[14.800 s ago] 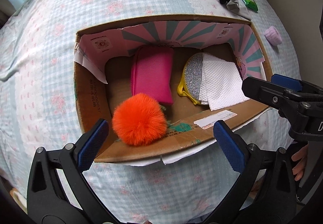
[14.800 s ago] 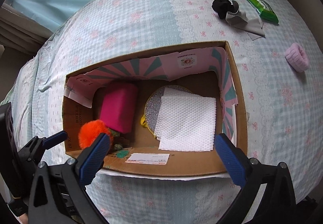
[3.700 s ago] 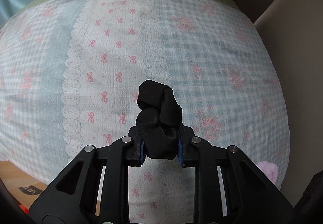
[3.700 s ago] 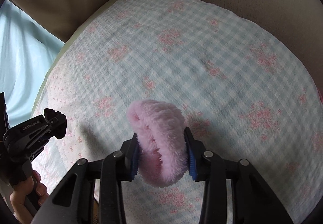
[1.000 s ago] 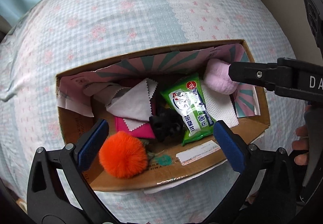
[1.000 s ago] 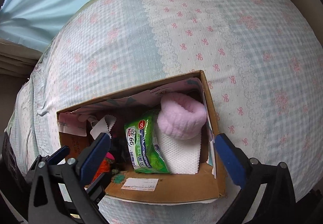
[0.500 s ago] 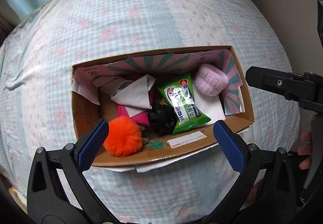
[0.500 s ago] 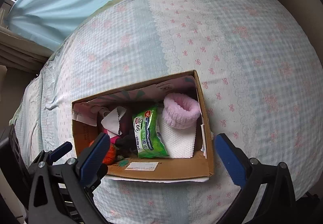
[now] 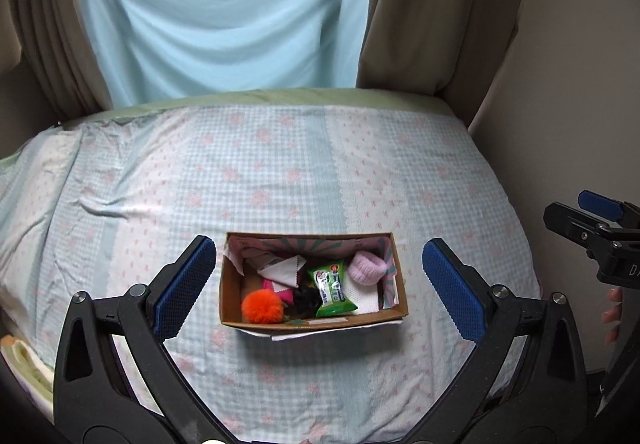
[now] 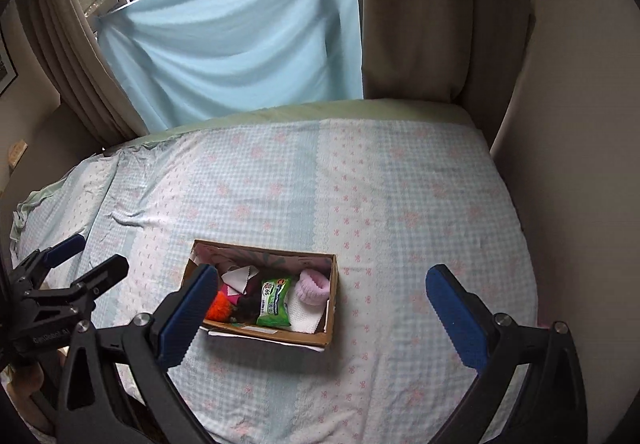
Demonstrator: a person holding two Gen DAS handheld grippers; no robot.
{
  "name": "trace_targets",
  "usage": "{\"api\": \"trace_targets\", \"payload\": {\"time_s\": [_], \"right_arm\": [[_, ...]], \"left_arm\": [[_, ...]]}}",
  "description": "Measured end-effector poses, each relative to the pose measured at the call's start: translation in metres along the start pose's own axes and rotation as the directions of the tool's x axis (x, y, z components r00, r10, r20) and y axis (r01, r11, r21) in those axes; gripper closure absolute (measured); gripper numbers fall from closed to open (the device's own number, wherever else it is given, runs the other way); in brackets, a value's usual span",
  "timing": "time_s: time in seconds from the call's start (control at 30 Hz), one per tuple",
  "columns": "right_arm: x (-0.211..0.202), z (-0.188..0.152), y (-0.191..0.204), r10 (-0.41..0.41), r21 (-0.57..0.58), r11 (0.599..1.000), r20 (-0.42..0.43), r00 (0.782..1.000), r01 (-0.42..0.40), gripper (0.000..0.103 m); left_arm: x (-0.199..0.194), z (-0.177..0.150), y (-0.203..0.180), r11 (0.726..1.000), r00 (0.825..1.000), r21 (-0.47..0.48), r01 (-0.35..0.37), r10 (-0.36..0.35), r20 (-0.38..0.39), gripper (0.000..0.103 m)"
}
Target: Organize soft objects
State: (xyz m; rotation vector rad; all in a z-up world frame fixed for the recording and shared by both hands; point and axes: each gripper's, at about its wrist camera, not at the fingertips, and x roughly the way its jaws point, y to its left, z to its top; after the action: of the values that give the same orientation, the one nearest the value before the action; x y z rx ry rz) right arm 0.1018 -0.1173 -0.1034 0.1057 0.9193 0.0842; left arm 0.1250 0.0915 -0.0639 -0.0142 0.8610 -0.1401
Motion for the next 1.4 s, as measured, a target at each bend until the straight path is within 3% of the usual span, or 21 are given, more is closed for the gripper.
{"api": "trace_targets", "payload": {"time_s": [0.17, 0.33, 1.4], "right_arm": [[-0.06, -0.002, -0.003, -0.06, -0.012, 0.998, 0.129, 0.99, 0.062, 0.0], [-0.087, -0.012, -0.003, -0.1, -0.015, 0.994, 0.2, 0.975, 0.105, 0.0], [-0.113, -0.018, -0.004, -0.115, -0.001, 0.993, 0.282, 0.952, 0.12, 0.0]], "left_arm": [[-0.056, 0.005, -0.011, 1.0, 0.99, -0.012, 0.005, -0.003, 0.141, 0.0], [-0.078, -0.001, -0.023, 1.0, 0.982, 0.008, -0.008, 0.007, 0.19, 0.0], [-0.098, -0.014, -0.036, 0.998, 0.97, 0.043, -0.041, 0.029, 0.239, 0.0]]}}
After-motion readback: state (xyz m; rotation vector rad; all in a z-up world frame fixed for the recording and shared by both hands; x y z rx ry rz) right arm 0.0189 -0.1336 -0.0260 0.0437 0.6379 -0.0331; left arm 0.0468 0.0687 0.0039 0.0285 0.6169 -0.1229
